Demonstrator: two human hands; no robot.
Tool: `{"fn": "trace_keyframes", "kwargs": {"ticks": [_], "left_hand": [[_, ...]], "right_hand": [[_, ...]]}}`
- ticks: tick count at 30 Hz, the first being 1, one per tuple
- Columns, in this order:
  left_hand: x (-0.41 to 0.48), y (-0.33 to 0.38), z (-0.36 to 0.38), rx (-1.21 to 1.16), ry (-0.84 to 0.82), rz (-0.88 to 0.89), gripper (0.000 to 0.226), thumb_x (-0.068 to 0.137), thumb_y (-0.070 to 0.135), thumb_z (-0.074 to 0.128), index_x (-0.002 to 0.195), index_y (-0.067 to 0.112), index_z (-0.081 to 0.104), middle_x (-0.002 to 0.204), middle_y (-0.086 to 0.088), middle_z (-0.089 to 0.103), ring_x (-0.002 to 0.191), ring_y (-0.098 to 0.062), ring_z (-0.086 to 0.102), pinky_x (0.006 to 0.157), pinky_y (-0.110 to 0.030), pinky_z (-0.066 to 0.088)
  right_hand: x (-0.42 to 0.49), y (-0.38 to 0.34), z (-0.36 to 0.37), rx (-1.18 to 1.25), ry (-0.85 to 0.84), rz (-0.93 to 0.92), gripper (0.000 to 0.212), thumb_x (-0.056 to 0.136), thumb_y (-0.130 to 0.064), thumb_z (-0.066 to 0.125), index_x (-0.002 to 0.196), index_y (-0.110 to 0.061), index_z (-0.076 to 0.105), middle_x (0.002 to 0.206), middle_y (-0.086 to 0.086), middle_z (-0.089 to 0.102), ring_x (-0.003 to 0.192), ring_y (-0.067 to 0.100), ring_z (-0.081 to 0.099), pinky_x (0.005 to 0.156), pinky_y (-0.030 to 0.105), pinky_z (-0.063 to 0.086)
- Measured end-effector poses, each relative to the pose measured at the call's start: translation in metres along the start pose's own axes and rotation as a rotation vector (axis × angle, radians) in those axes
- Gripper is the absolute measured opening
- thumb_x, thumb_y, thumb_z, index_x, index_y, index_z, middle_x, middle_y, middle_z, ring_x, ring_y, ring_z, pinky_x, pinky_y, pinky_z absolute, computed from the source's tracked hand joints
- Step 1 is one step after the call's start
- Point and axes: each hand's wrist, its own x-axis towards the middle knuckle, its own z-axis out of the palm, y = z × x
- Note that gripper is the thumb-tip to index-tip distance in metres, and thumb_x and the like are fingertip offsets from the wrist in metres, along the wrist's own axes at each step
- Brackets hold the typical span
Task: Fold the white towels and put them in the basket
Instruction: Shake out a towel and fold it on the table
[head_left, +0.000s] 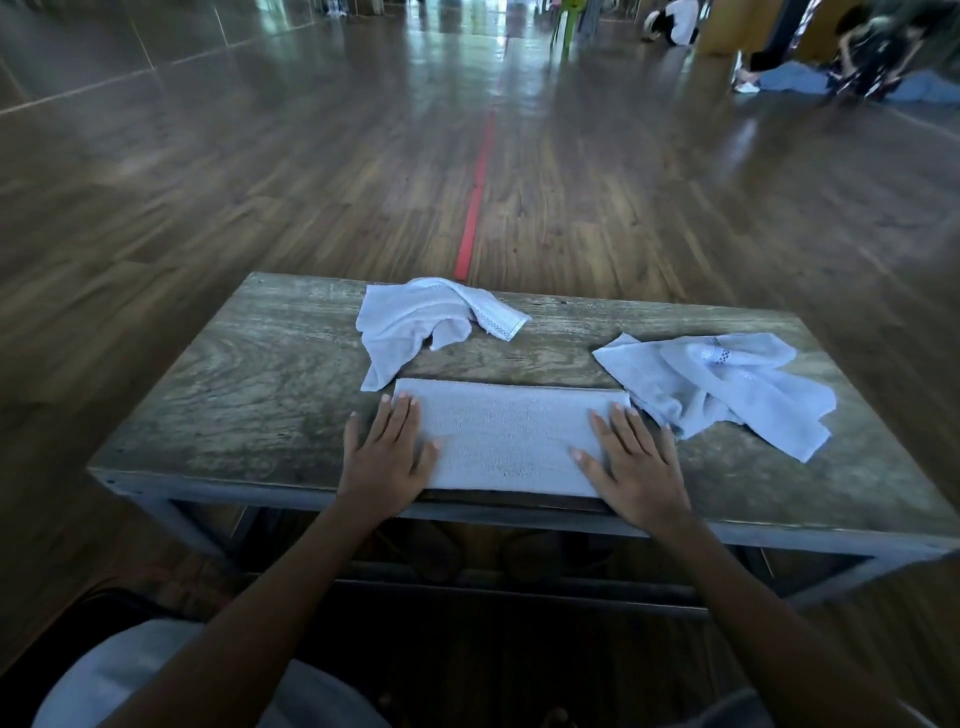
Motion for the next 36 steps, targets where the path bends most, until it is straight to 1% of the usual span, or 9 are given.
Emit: {"fn": "trace_keyframes", "kwargs": {"ticks": [5,8,12,15,18,22,29,33,36], "left_hand": [[-0.018,-0.009,-0.004,-0.011,-0.015,-0.088,0.087,0.082,0.06,-0.003,0.15,0.013,0.022,0.158,0.0,0.017,0.147,-0.013,0.005,0.112,-0.056,-0.003],[-0.024,-0.018,-0.004,-0.029,0.043,-0.097,0.083,0.085,0.057,0.002,0.147,0.007,0.028,0.157,-0.006,0.021,0.146,-0.013,0.0,0.111,-0.057,-0.004],[-0.023,0.016,-0.009,-0.064,0.218,0.147,0.054,0.093,0.04,0.03,0.131,0.009,0.054,0.143,-0.008,0.047,0.141,-0.021,0.03,0.109,-0.054,0.015],[-0.012,0.073,-0.015,-0.136,0.242,0.315,0.039,0.09,0.034,0.039,0.11,0.017,0.068,0.122,-0.003,0.064,0.122,-0.02,0.054,0.1,-0.041,0.02],[0.0,0.125,-0.015,-0.213,0.164,0.414,0.03,0.085,0.032,0.045,0.096,0.019,0.07,0.107,0.001,0.066,0.105,-0.018,0.061,0.09,-0.035,0.02],[0.006,0.173,0.004,-0.247,0.011,0.375,0.042,0.085,0.041,0.054,0.117,0.017,0.064,0.125,0.0,0.058,0.119,-0.018,0.048,0.098,-0.042,0.019],[0.003,0.206,0.022,-0.165,0.052,0.348,0.048,0.067,0.066,0.053,0.094,0.031,0.071,0.095,0.006,0.06,0.094,-0.017,0.057,0.087,-0.039,0.022],[0.002,0.213,0.025,-0.08,0.171,0.454,0.018,0.069,0.049,0.07,0.076,0.032,0.072,0.078,0.009,0.062,0.077,-0.015,0.059,0.086,-0.037,0.027],[0.0,0.211,0.029,-0.099,0.301,0.58,0.013,0.083,0.032,0.059,0.077,0.026,0.069,0.073,0.006,0.061,0.073,-0.018,0.057,0.085,-0.038,0.032]], "right_hand": [[-0.023,0.014,0.008,-0.044,0.128,-0.048,0.08,0.091,-0.068,0.002,0.142,-0.02,0.041,0.15,0.007,0.037,0.14,0.023,0.032,0.115,0.055,0.016],[-0.026,0.03,0.01,-0.116,0.245,-0.092,0.068,0.098,-0.054,0.013,0.132,-0.013,0.055,0.137,0.012,0.054,0.134,0.027,0.041,0.11,0.057,0.014],[-0.007,0.043,-0.009,-0.186,0.376,-0.094,0.049,0.092,-0.034,0.028,0.107,-0.012,0.068,0.112,0.005,0.064,0.121,0.027,0.048,0.108,0.057,0.011],[0.022,0.04,-0.032,-0.262,0.242,-0.095,0.042,0.091,-0.03,0.033,0.115,-0.017,0.065,0.117,0.002,0.064,0.124,0.027,0.048,0.106,0.06,0.015],[0.05,0.036,-0.045,-0.265,-0.016,-0.117,0.041,0.097,-0.026,0.035,0.137,-0.026,0.044,0.143,-0.006,0.043,0.141,0.02,0.021,0.109,0.054,0.001],[0.071,0.035,-0.048,-0.178,-0.165,-0.15,0.048,0.095,-0.018,0.041,0.142,-0.027,0.036,0.147,-0.006,0.04,0.139,0.019,0.022,0.112,0.054,0.003],[0.086,0.031,-0.052,-0.139,-0.193,-0.138,0.037,0.082,-0.022,0.058,0.119,-0.017,0.056,0.112,0.005,0.057,0.116,0.024,0.035,0.106,0.05,0.021],[0.09,0.038,-0.057,0.067,-0.288,0.024,0.017,0.071,-0.042,0.055,0.086,-0.033,0.058,0.092,0.001,0.055,0.108,0.024,0.039,0.101,0.045,0.023],[0.085,0.037,-0.075,0.213,-0.351,0.045,0.016,0.08,-0.039,0.047,0.091,-0.031,0.056,0.069,0.0,0.05,0.082,0.021,0.054,0.089,0.038,0.036]]}}
